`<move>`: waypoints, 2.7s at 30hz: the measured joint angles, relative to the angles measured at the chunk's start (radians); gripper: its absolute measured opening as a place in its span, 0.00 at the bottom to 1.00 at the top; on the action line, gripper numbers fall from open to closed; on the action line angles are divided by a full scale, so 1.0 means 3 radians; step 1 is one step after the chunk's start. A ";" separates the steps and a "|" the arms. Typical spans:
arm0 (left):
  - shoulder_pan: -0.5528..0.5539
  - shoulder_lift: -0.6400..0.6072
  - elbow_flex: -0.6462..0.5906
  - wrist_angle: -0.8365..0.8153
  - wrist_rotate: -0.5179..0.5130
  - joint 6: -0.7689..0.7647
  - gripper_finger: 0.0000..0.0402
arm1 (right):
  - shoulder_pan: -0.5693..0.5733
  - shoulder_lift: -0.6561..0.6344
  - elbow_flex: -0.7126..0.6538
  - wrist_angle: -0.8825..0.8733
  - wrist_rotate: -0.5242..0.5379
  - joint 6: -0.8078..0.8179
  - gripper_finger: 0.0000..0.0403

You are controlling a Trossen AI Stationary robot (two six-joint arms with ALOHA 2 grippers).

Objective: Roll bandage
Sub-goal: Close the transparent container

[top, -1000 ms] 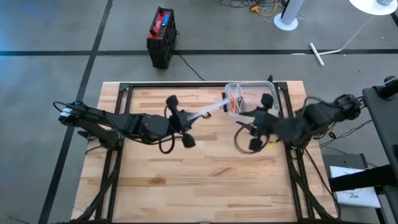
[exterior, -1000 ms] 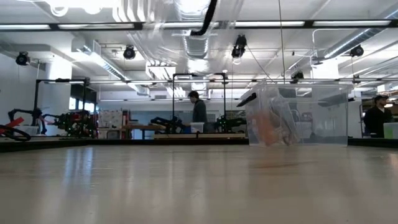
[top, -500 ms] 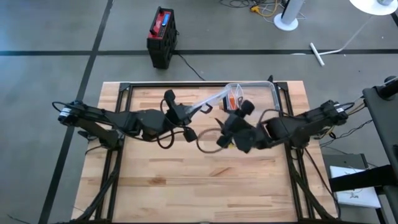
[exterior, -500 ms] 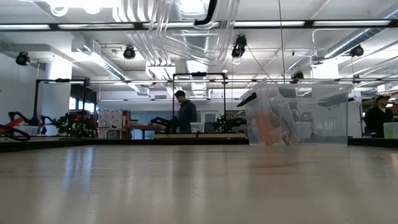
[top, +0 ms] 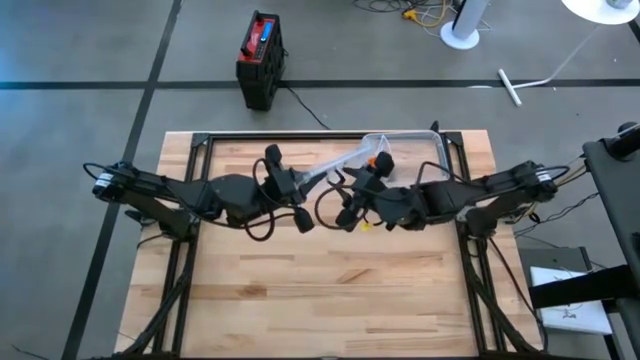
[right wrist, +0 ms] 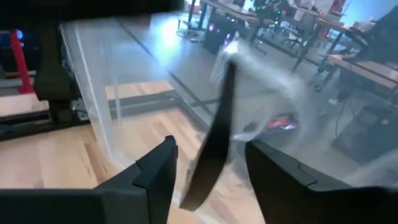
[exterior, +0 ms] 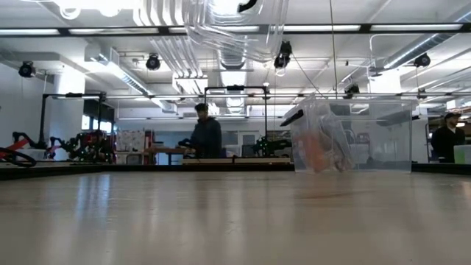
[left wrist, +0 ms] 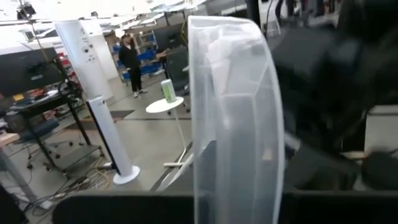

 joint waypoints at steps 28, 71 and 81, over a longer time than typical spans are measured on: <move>-0.0110 -0.0440 -0.0030 -0.1612 -0.0308 -0.0855 0.43 | -0.1073 0.0006 0.1396 -0.3201 -0.1660 -0.1000 0.05; -0.0175 -0.0415 -0.0520 -0.1351 0.0079 -0.1215 0.35 | -0.2857 0.0092 0.0394 -0.4050 -0.2372 -0.2290 0.05; -0.0183 -0.0413 -0.0520 -0.1351 0.0079 -0.1269 0.32 | -0.2611 0.0330 0.0392 -0.3689 -0.2962 -0.2072 0.05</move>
